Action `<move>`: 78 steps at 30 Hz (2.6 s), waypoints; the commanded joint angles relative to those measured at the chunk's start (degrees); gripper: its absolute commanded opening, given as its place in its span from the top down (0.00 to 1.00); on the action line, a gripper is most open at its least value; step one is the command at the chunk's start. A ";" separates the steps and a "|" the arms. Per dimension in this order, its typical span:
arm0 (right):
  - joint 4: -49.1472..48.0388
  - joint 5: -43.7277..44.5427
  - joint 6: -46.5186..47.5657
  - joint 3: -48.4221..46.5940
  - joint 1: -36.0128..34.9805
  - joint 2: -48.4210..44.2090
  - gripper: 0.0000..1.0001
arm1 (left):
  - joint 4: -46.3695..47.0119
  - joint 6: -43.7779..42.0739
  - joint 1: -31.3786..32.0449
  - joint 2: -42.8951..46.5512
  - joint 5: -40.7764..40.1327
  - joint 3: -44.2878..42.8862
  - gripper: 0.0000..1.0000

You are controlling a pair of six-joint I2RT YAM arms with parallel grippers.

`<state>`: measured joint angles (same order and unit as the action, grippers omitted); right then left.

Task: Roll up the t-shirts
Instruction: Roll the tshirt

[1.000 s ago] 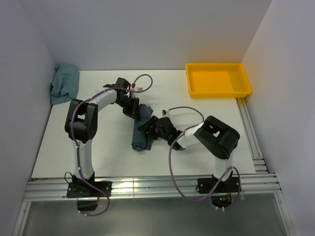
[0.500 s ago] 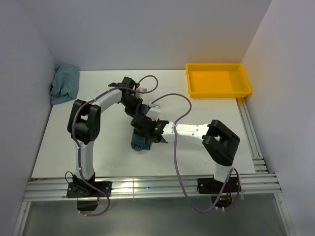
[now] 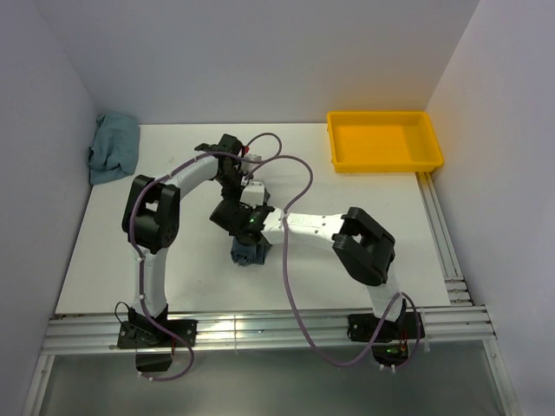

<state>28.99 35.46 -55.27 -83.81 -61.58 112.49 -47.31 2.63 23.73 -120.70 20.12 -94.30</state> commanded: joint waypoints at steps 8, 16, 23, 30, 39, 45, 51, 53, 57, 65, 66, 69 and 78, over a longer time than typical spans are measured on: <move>4.15 3.39 -0.81 -1.19 -0.64 3.80 0.61 | -0.77 -1.75 0.09 -2.52 -4.30 -2.73 0.80; -5.68 -2.92 -2.30 9.35 0.58 -1.04 0.71 | -2.17 -4.21 -0.96 -0.50 0.43 -6.85 0.26; -18.52 -11.80 -3.79 20.69 4.01 -6.49 0.72 | -2.35 -6.67 -3.42 2.40 7.29 -6.78 0.18; -28.54 -18.31 -5.64 30.27 7.79 -10.00 0.72 | 1.16 -8.61 -5.27 2.75 15.72 0.42 0.18; -34.26 -21.48 -7.31 35.37 9.46 -10.01 0.73 | 6.26 -7.56 -6.15 1.35 21.28 4.56 0.19; -37.86 -23.42 -8.63 38.36 10.25 -9.48 0.73 | 9.25 -3.78 -6.06 0.47 20.32 5.27 0.22; -40.06 -24.65 -9.42 40.21 10.78 -8.51 0.73 | 9.96 0.26 -5.88 -0.67 14.08 4.31 0.28; -40.68 -25.09 -9.86 40.83 10.87 -8.25 0.74 | 9.69 1.14 -5.62 -1.37 11.02 4.13 0.33; -40.34 -24.83 -9.95 40.92 11.13 -7.99 0.74 | 8.29 1.50 -4.39 -2.52 5.92 2.81 0.53; -35.24 -22.81 -8.63 37.50 11.13 -7.89 0.63 | 7.67 1.59 -0.09 -2.43 -2.27 2.54 0.93; -34.54 -22.63 -8.37 37.23 11.13 -8.24 0.55 | 7.67 1.67 0.18 -2.43 -2.89 2.63 0.99; -32.96 -21.58 -7.84 36.61 11.05 -10.09 0.43 | 7.93 1.94 0.97 -2.08 -4.21 3.07 1.00; -29.43 -17.81 -6.09 35.82 11.13 -18.17 0.32 | 7.32 1.67 1.85 -2.43 -5.53 2.72 1.00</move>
<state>-8.32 13.80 -64.18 -48.10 -50.70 97.65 -42.26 5.87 24.82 -120.57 22.33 -92.23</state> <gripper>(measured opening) 0.666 0.081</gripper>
